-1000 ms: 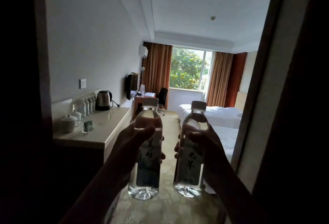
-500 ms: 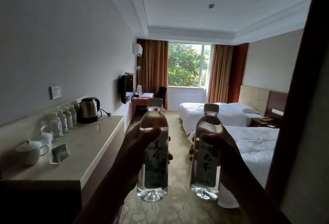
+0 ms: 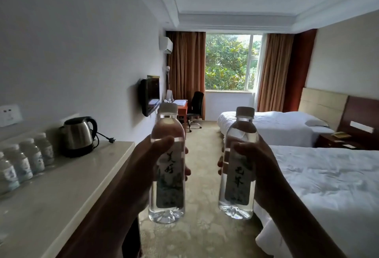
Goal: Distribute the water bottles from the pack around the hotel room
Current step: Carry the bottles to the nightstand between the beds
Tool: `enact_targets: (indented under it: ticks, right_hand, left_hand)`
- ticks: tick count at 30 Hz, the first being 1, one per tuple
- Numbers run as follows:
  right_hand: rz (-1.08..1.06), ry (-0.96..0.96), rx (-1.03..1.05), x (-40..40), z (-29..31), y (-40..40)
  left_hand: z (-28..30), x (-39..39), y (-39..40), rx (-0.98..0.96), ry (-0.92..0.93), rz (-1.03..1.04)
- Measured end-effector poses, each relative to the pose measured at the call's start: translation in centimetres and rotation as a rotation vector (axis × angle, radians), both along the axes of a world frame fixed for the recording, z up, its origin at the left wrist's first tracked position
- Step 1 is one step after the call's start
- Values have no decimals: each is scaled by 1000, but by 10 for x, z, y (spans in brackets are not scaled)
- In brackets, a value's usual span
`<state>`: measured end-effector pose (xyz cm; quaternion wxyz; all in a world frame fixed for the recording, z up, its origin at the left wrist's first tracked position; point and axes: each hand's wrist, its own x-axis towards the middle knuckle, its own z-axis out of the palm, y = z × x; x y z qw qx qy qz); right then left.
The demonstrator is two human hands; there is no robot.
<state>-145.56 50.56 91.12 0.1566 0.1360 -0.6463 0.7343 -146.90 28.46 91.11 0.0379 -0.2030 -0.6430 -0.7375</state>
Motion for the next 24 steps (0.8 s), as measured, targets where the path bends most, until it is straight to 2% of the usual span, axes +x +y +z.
enact_targets:
  ticks: [7,13,24]
  right_hand:
    - [-52,13,12,-172,-19,13]
    - [-107,75,94,-319,-3,22]
    - [-175,92,83,-553,-8,86]
  left_hand:
    - [-18,-168,-8,30,47,41]
    - [-11,-330,-9,79,60,-3]
    - [-11,-585,53,65,39,-51]
